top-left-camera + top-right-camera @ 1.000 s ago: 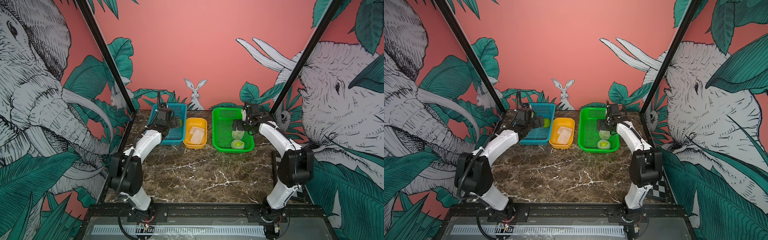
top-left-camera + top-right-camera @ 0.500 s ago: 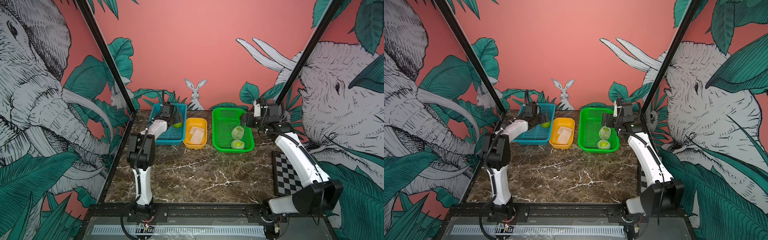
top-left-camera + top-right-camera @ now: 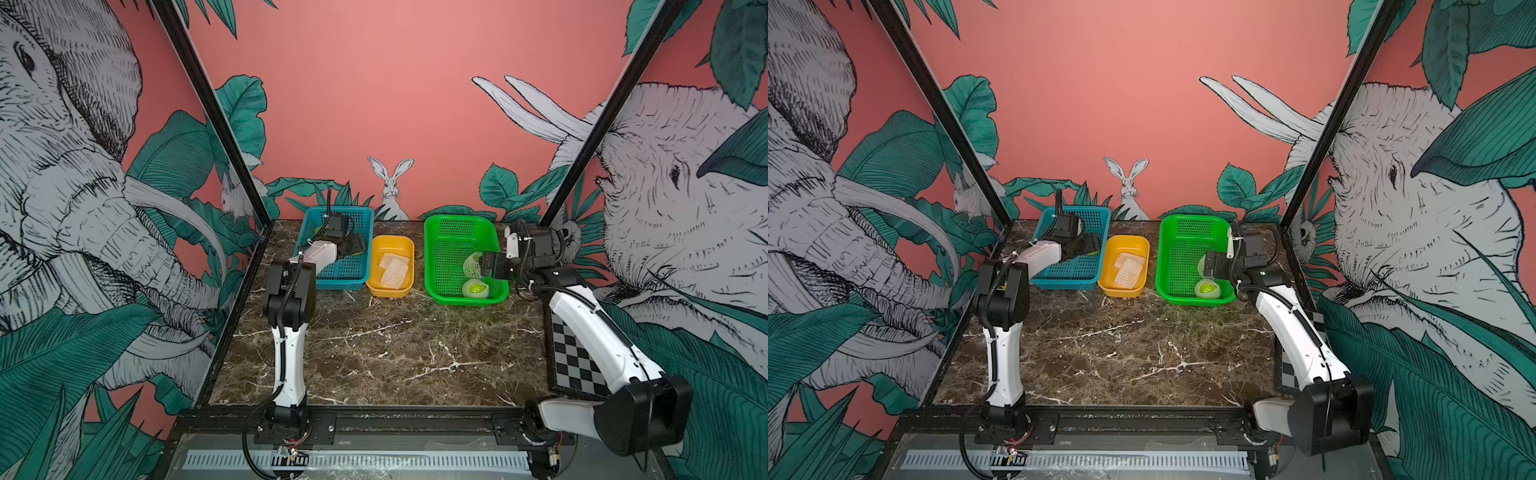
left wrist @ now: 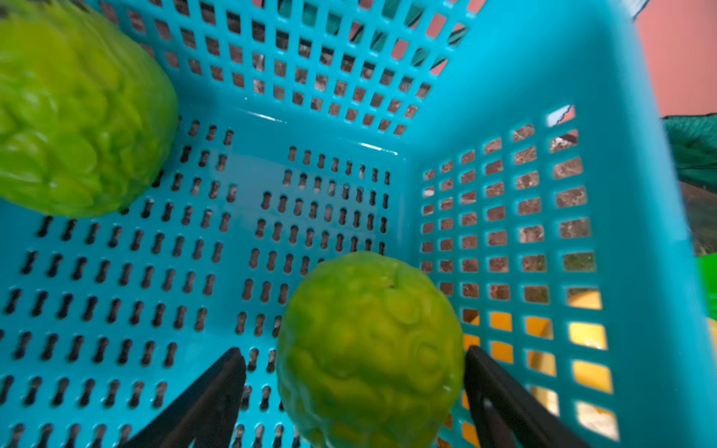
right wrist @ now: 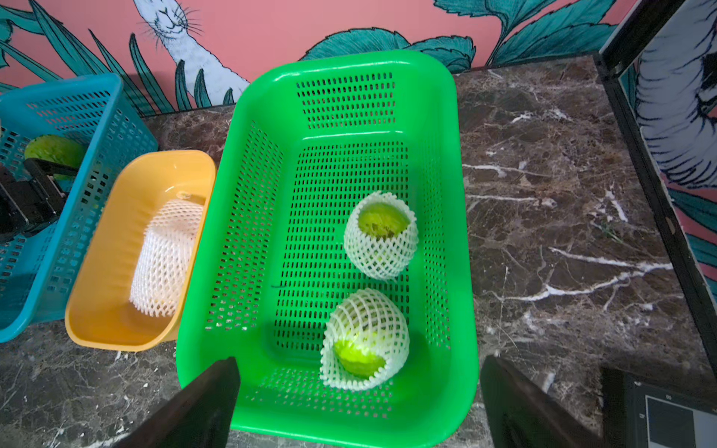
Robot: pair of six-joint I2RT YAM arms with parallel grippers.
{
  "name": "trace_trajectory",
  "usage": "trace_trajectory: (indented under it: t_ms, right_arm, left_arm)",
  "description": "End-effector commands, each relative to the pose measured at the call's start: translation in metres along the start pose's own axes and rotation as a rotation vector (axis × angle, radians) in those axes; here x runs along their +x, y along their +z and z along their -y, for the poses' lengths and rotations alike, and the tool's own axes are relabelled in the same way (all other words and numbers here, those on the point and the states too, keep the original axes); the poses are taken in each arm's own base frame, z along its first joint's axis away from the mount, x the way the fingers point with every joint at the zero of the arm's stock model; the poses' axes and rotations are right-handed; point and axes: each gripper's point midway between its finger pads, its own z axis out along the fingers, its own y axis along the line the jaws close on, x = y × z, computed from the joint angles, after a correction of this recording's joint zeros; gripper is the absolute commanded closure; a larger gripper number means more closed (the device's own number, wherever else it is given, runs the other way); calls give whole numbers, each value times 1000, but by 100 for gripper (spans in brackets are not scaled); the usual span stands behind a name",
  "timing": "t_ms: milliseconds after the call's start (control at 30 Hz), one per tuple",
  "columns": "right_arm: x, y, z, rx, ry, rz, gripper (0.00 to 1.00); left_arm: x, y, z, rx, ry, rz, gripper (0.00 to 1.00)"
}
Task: Sleeve custard apples in foam nets
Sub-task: Pick up the custard apple from the basket, then place the custard apple at the center of the board.
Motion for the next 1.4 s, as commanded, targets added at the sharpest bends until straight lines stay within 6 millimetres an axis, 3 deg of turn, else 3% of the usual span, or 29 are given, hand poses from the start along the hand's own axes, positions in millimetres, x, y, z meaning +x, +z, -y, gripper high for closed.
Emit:
trace_trajectory:
  t_ms: [0, 233, 367, 433, 633, 900, 1033, 1133, 1367]
  right_arm:
    - [-6, -17, 0, -5, 21, 40, 1]
    - [-1, -30, 3, 5, 29, 36, 1]
    - [-7, -38, 2, 4, 38, 56, 1]
    - [-10, -42, 1, -3, 42, 66, 1]
    - [-12, -42, -6, -41, 65, 68, 1]
    - [-9, -34, -16, -104, 91, 60, 1]
    - [-5, -33, -20, -135, 103, 59, 1]
    - [-3, -32, -25, -170, 112, 63, 1]
    - [6, -28, -34, -242, 146, 80, 1]
  left_arm:
    - [-11, -2, -3, -4, -7, 26, 13]
    - [-10, 7, -10, 24, -32, 20, 18]
    - [-16, 7, -11, 61, -50, 33, 37]
    - [-20, 2, -13, 67, -55, 49, 40]
    - [-44, -35, -2, 116, -60, 141, 41]
    - [-58, -119, 37, 295, -80, 242, 42]
    - [-47, -160, 63, 380, -45, 258, 41]
    - [-27, -185, 87, 430, 3, 250, 40]
    - [54, -224, 127, 509, 87, 155, 39]
